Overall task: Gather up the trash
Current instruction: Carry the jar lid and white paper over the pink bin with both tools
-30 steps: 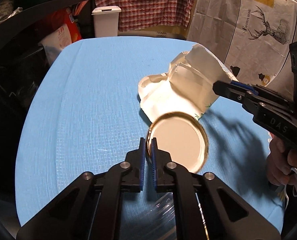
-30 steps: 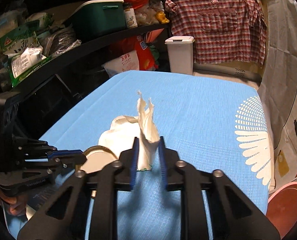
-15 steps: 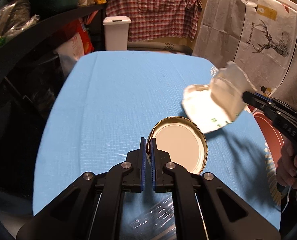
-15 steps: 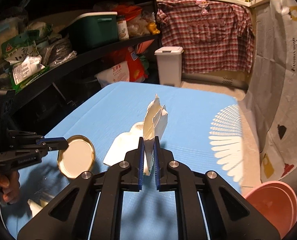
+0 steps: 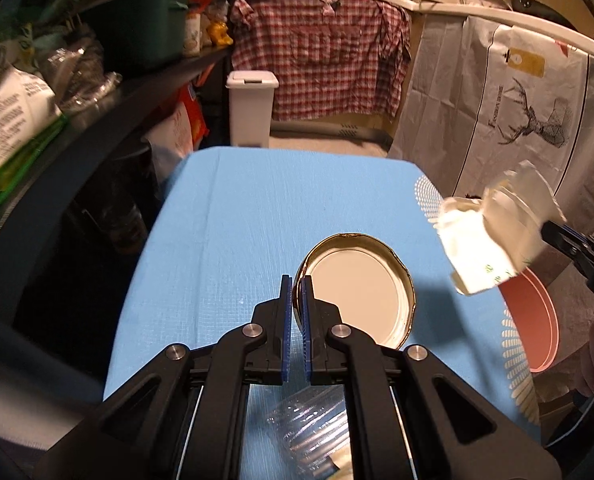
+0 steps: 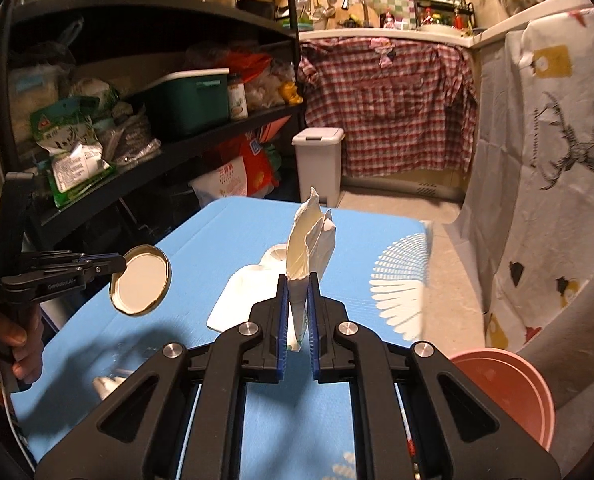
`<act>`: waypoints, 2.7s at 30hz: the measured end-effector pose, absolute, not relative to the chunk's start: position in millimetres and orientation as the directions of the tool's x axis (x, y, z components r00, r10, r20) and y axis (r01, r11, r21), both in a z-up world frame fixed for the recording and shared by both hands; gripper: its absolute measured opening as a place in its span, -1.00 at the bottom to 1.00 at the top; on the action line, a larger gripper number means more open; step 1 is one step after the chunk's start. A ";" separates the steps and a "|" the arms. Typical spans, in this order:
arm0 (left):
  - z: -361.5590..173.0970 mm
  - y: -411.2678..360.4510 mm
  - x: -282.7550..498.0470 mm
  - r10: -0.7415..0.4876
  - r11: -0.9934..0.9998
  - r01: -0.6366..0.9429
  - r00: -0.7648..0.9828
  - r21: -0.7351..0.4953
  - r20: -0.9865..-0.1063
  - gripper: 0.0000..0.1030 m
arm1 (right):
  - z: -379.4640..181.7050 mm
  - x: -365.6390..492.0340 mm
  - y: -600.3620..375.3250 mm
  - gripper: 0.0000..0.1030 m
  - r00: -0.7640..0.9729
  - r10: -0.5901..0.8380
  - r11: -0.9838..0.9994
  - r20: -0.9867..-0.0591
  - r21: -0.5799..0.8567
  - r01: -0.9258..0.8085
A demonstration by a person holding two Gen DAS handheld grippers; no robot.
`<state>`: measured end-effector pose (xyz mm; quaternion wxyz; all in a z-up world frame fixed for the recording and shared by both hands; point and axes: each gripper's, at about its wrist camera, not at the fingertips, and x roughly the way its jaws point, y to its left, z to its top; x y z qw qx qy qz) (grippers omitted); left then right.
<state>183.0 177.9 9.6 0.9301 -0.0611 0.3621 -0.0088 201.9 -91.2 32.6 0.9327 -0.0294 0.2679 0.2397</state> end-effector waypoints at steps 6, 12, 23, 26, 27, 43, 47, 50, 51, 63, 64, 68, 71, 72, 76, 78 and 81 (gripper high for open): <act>29.8 163.5 164.2 -0.051 0.991 -0.037 0.775 -0.125 -0.630 -0.91 | 60.0 170.4 -121.9 -0.82 0.777 0.420 0.895 -0.469 0.074 -0.440; 39.3 139.5 147.6 -0.074 0.991 -0.009 0.790 -0.132 -0.609 -0.91 | 73.0 140.5 -155.5 -0.82 0.809 0.388 0.913 -0.441 0.063 -0.404; 45.5 101.1 122.4 -0.138 0.987 0.059 0.798 -0.151 -0.587 -0.91 | 69.4 115.1 -210.5 -0.82 0.856 0.292 0.955 -0.426 0.081 -0.286; 45.2 94.6 120.9 -0.145 0.987 0.072 0.796 -0.147 -0.587 -0.91 | 62.7 113.8 -220.1 -0.82 0.861 0.263 0.964 -0.436 0.080 -0.253; 46.1 93.0 120.6 -0.148 0.986 0.077 0.798 -0.145 -0.585 -0.91 | 60.8 113.2 -222.8 -0.82 0.860 0.258 0.965 -0.439 0.082 -0.248; 43.2 85.0 127.0 -0.160 0.984 0.084 0.789 -0.154 -0.593 -0.91 | 44.3 121.9 -234.7 -0.82 0.856 0.214 0.977 -0.471 0.083 -0.198; 39.4 81.8 131.4 -0.162 0.985 0.087 0.784 -0.152 -0.600 -0.91 | 41.6 125.8 -236.4 -0.82 0.854 0.209 0.978 -0.476 0.082 -0.193; 37.2 78.1 133.8 -0.162 0.985 0.088 0.780 -0.151 -0.604 -0.91 | 39.4 127.2 -237.4 -0.82 0.853 0.207 0.978 -0.479 0.084 -0.191; 36.4 77.0 134.8 -0.162 0.985 0.088 0.779 -0.150 -0.605 -0.91 | 38.5 127.9 -238.2 -0.82 0.853 0.207 0.978 -0.480 0.084 -0.190; 27.4 66.7 146.2 -0.171 0.984 0.101 0.765 -0.146 -0.621 -0.91 | 32.5 135.3 -247.3 -0.82 0.853 0.195 0.981 -0.485 0.093 -0.171; 26.7 65.3 146.8 -0.172 0.984 0.104 0.763 -0.145 -0.623 -0.91 | 32.2 136.2 -247.7 -0.82 0.853 0.193 0.981 -0.485 0.092 -0.170; 23.1 59.7 148.9 -0.178 0.983 0.112 0.756 -0.143 -0.629 -0.91 | 31.4 136.2 -247.8 -0.82 0.857 0.181 0.983 -0.483 0.080 -0.163; 20.2 55.2 150.2 -0.186 0.982 0.121 0.749 -0.144 -0.636 -0.91 | 32.0 136.8 -250.4 -0.82 0.863 0.163 0.986 -0.479 0.067 -0.150; 18.8 52.7 150.7 -0.189 0.982 0.124 0.746 -0.145 -0.639 -0.91 | 32.3 136.9 -252.8 -0.82 0.864 0.158 0.987 -0.478 0.067 -0.144; 10.8 33.5 156.4 -0.213 0.977 0.149 0.722 -0.152 -0.658 -0.91 | 31.7 137.7 -261.8 -0.82 0.868 0.125 0.992 -0.481 0.054 -0.113; 8.8 21.7 159.1 -0.226 0.974 0.163 0.715 -0.157 -0.661 -0.91 | 29.5 140.2 -268.5 -0.82 0.864 0.109 0.994 -0.491 0.059 -0.092; 6.4 0.9 165.1 -0.246 0.969 0.181 0.705 -0.167 -0.665 -0.91 | 25.5 145.6 -280.7 -0.82 0.854 0.096 0.995 -0.512 0.084 -0.061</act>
